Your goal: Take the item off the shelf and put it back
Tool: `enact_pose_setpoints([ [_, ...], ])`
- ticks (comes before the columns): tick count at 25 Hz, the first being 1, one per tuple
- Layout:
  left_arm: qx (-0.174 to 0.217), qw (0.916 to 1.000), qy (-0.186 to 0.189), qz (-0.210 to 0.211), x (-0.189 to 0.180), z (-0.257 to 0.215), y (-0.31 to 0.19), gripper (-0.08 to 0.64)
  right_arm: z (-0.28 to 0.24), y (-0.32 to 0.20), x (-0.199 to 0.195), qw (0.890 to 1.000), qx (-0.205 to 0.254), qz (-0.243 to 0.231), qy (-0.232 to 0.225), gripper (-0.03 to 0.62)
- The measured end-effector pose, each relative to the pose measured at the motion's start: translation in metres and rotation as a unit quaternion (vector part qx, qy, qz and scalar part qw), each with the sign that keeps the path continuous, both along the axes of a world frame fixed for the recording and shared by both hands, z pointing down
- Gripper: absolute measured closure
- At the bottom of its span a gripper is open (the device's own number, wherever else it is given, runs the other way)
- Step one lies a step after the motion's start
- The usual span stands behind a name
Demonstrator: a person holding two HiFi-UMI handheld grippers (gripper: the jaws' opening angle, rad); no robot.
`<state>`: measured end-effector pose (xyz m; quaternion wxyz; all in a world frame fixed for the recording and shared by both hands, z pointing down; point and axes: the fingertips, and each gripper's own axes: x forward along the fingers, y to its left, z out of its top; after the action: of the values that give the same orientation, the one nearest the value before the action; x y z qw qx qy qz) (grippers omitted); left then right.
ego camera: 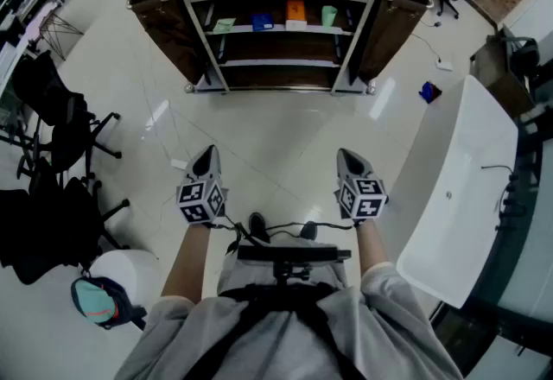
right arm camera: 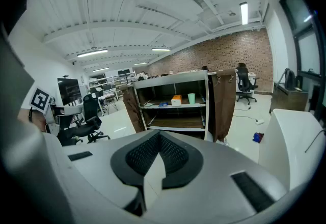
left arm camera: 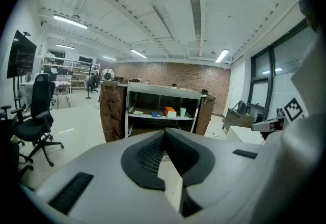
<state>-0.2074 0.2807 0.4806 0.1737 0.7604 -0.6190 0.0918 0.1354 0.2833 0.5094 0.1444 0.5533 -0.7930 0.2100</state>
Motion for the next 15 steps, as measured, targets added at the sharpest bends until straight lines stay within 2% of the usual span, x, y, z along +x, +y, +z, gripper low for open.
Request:
enact_pose_setpoints([
  [15, 0.010, 0.9982, 0.000, 0.059, -0.062, 0.001, -0.059, 0.552, 0.015, -0.032, -0.073, 0.999, 0.011, 0.045, -0.006, 0.583],
])
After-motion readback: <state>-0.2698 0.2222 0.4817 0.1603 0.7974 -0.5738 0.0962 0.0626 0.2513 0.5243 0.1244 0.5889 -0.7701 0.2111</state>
